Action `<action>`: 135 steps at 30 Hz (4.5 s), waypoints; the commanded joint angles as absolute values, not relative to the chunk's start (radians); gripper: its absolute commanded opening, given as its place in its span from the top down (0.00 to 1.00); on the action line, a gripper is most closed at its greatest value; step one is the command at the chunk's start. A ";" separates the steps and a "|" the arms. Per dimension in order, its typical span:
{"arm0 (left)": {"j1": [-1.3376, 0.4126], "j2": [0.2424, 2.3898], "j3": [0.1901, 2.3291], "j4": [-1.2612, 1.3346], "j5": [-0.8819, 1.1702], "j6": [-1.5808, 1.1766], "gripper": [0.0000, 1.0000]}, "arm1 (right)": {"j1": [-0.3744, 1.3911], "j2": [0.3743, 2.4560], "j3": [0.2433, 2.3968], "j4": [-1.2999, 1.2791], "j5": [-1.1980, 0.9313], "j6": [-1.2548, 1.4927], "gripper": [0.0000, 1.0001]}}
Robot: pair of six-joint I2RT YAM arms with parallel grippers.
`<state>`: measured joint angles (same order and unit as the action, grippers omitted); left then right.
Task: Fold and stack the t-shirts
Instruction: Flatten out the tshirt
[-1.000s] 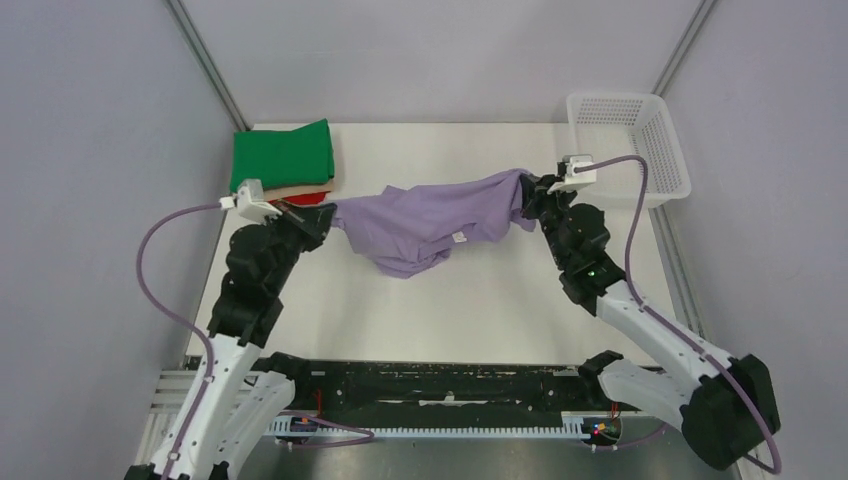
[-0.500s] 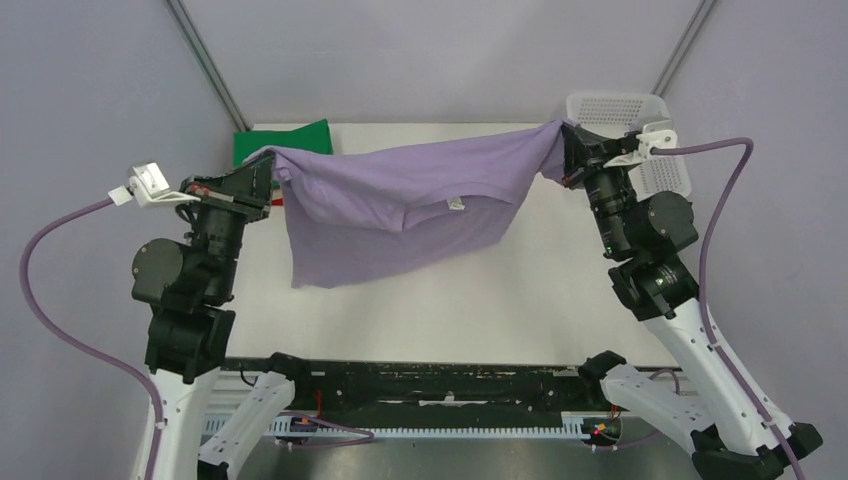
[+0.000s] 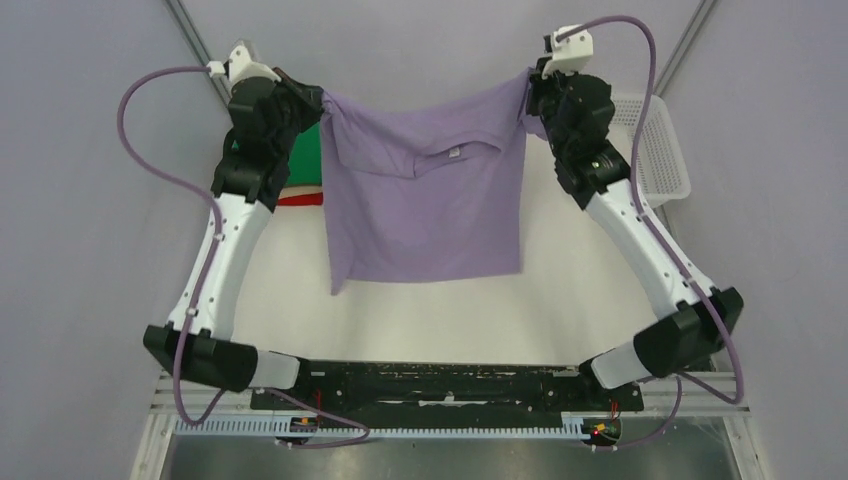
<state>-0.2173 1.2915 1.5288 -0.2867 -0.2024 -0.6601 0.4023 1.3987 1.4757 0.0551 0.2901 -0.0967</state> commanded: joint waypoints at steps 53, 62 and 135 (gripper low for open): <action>-0.340 1.518 1.117 -0.369 0.069 -0.691 0.00 | 0.359 1.170 0.676 -0.095 0.173 0.272 0.02; -0.414 1.741 1.101 -0.362 0.110 -0.695 0.00 | 0.380 1.367 0.633 0.047 0.189 0.338 0.02; -0.520 1.718 0.908 -0.315 -0.084 -0.785 0.00 | 0.412 1.563 0.664 0.132 0.184 0.358 0.02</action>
